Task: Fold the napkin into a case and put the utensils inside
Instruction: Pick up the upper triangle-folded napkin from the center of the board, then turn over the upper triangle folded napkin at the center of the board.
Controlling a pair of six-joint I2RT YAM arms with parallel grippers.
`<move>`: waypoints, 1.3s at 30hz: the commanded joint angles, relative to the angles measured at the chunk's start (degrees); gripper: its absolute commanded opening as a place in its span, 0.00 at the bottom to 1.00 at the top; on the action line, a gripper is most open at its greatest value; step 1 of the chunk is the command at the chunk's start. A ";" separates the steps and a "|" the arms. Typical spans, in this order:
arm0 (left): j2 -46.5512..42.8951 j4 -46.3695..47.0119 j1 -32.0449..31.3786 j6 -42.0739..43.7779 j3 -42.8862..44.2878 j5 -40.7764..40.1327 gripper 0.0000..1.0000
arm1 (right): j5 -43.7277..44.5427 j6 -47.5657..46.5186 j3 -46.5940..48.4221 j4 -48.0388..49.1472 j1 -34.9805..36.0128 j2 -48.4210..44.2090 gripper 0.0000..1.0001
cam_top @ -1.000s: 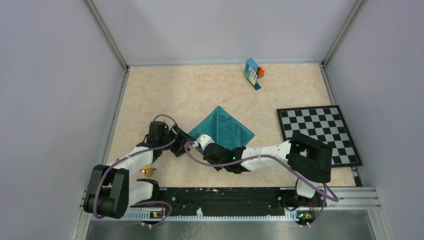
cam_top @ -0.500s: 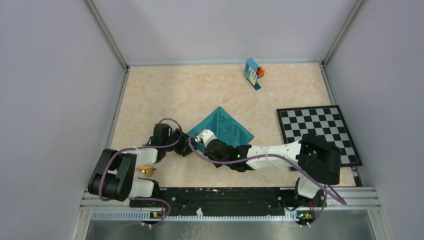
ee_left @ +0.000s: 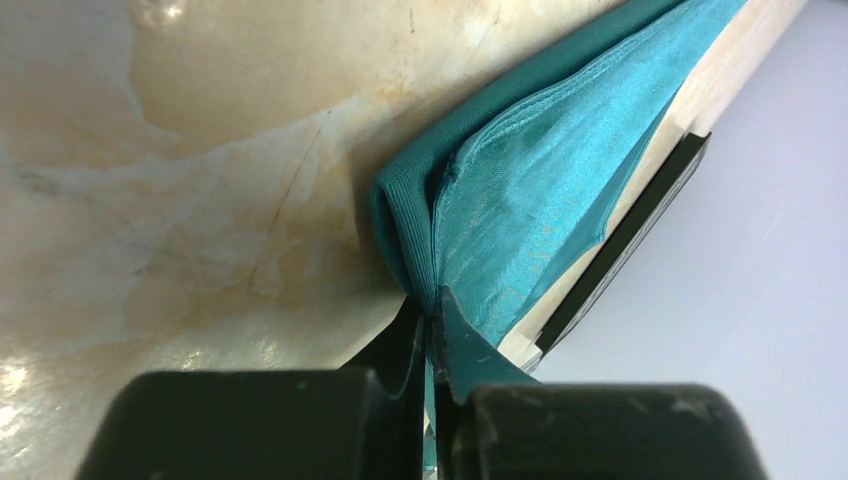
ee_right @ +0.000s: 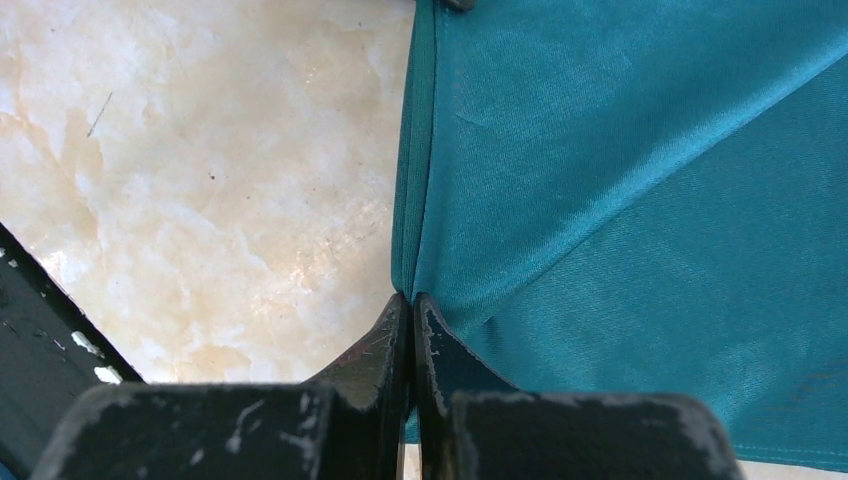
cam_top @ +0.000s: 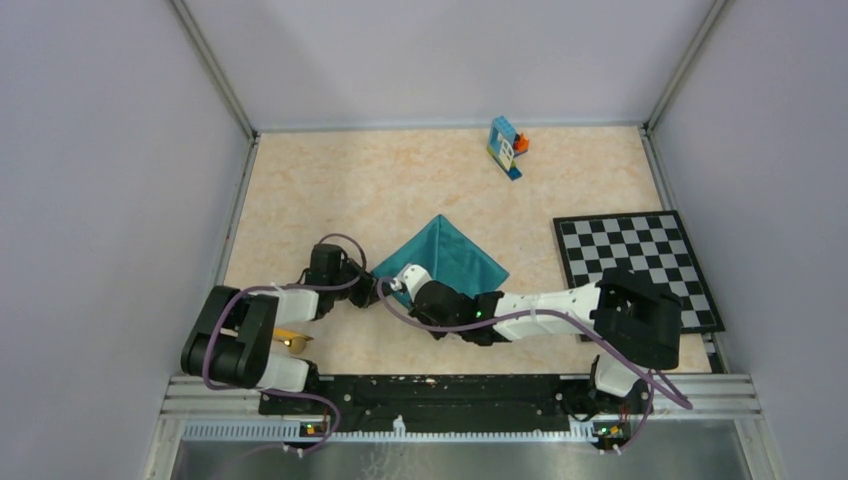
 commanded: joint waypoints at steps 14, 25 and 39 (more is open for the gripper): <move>-2.68 -5.88 -0.03 0.84 2.60 0.47 0.00 | 6.48 -7.79 4.72 7.33 2.51 4.25 0.55; -3.68 -7.49 0.03 1.26 3.60 0.50 0.00 | 13.56 -11.21 9.97 7.53 5.15 11.46 0.55; -2.80 -8.59 0.75 2.12 5.05 1.00 0.00 | 26.57 -9.23 6.44 4.14 8.64 12.79 0.42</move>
